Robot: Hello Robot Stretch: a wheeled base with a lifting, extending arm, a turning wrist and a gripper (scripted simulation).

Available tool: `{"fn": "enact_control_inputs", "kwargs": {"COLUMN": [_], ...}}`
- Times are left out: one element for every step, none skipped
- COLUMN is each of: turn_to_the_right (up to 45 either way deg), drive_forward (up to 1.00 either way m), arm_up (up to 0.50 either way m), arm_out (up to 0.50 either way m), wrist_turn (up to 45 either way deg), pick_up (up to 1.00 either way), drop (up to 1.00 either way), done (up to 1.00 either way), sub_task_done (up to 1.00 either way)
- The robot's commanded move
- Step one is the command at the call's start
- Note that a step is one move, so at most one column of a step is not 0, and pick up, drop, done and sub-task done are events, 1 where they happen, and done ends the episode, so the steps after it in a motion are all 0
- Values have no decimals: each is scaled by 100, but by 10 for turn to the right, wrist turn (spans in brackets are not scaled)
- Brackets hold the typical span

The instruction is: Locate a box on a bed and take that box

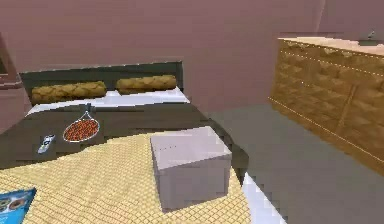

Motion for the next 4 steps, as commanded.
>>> {"fn": "enact_control_inputs", "kwargs": {"turn_to_the_right": [-450, -420, 0, 0], "drive_forward": [0, 0, 0, 0], "arm_up": [0, 0, 50, 38], "arm_out": [0, 0, 0, 0], "wrist_turn": [0, 0, 0, 0], "pick_up": [0, 0, 0, 0], "drop": [0, 0, 0, 0], "done": [0, 0, 0, 0], "sub_task_done": [0, 0, 0, 0]}}
